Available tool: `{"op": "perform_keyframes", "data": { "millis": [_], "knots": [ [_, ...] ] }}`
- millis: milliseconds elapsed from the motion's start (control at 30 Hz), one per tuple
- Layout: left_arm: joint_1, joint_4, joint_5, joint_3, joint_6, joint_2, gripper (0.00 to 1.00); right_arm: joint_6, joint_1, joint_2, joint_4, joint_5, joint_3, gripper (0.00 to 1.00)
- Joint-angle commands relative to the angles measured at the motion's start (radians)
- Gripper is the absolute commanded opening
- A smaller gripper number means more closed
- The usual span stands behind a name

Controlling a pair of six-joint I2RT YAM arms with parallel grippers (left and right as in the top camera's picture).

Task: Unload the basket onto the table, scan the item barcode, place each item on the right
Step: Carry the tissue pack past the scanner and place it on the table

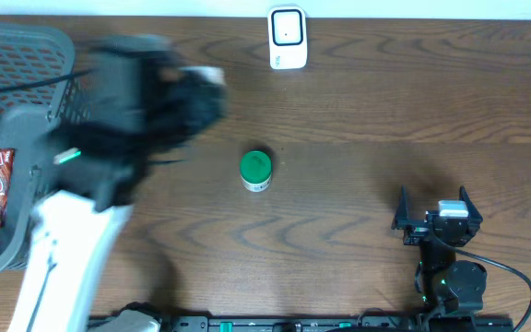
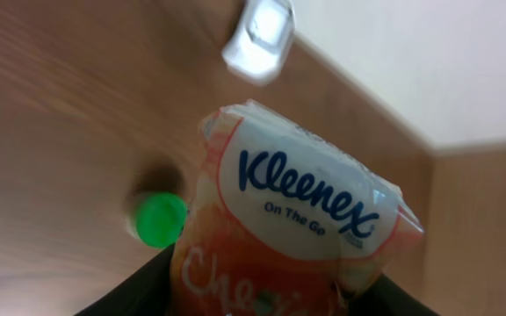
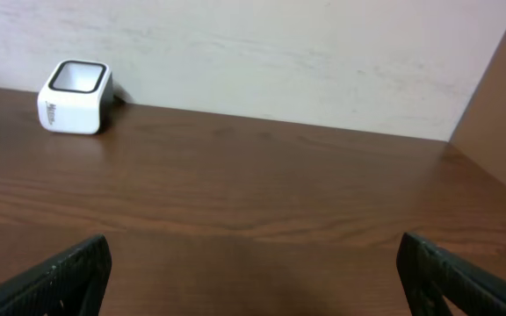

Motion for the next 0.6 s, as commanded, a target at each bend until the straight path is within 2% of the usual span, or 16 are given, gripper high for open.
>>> {"op": "perform_keyframes", "data": {
  "millis": [0, 67, 200, 300, 567],
  "knots": [
    [-0.158, 0.045, -0.084, -0.023, -0.032, 0.109, 0.52, 0.011, -0.01, -0.004, -0.003, 0.009, -0.001, 0.99],
    [-0.233, 0.084, -0.11, -0.023, -0.034, 0.191, 0.52, 0.011, -0.01, -0.004, -0.003, 0.009, -0.001, 0.99],
    [-0.338, 0.15, -0.156, -0.023, -0.134, 0.354, 0.52, 0.011, -0.01, -0.004, -0.003, 0.009, -0.001, 0.99],
    [-0.385, 0.158, -0.2, -0.023, -0.267, 0.463, 0.52, 0.011, -0.01, -0.004, -0.003, 0.009, -0.001, 0.99],
    [-0.449, 0.159, -0.199, -0.023, -0.632, 0.679, 0.52, 0.011, -0.01, -0.004, -0.003, 0.009, -0.001, 0.99]
  ]
}}
